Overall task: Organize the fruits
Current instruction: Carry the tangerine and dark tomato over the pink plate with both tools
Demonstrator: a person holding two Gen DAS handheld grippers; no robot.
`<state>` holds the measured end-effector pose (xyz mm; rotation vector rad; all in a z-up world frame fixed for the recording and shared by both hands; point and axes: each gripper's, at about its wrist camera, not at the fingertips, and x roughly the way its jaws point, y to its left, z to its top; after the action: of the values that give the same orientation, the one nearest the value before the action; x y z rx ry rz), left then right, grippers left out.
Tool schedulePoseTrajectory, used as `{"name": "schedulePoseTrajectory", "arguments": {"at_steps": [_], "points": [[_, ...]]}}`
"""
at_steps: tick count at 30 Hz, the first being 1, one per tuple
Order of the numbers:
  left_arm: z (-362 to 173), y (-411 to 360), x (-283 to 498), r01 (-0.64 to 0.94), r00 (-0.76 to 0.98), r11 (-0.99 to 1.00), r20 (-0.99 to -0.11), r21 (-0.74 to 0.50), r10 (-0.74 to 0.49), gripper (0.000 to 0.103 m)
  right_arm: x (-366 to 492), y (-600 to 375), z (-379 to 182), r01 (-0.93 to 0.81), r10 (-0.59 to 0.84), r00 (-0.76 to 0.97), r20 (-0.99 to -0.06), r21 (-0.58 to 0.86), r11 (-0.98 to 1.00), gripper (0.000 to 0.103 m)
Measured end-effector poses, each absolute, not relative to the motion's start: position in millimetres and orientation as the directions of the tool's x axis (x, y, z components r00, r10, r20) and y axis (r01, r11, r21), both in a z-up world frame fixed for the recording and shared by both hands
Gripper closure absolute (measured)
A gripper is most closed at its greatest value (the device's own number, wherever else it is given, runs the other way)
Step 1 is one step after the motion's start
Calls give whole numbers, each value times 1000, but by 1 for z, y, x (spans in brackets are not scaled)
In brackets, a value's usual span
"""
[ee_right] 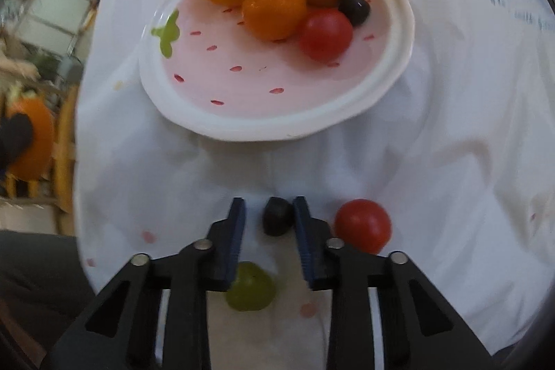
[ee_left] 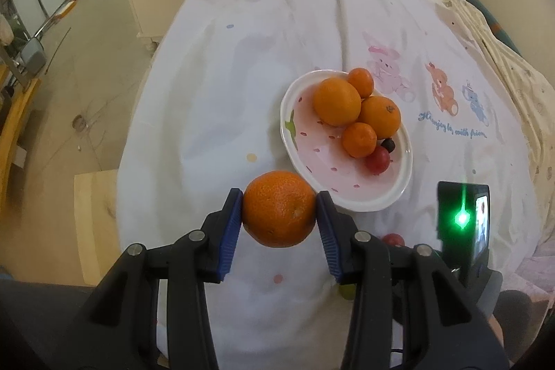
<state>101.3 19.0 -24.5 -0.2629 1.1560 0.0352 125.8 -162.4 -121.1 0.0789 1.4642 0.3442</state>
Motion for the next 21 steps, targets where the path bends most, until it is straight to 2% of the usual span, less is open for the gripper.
{"name": "schedulePoseTrajectory", "arguments": {"at_steps": [3,11,21], "points": [[-23,22,102,-174,414,965,-904,-197,-110,65,126,-160,-121,-213,269,64,-961,250,944,85],[-21,26,103,-205,429,961,-899,-188,-85,65,124,-185,-108,-181,378,58,-924,362,914,85],[-31,29,100,-225,413,966,-911,-128,-24,65,110,-234,-60,-177,488,214,-846,457,872,85]]}}
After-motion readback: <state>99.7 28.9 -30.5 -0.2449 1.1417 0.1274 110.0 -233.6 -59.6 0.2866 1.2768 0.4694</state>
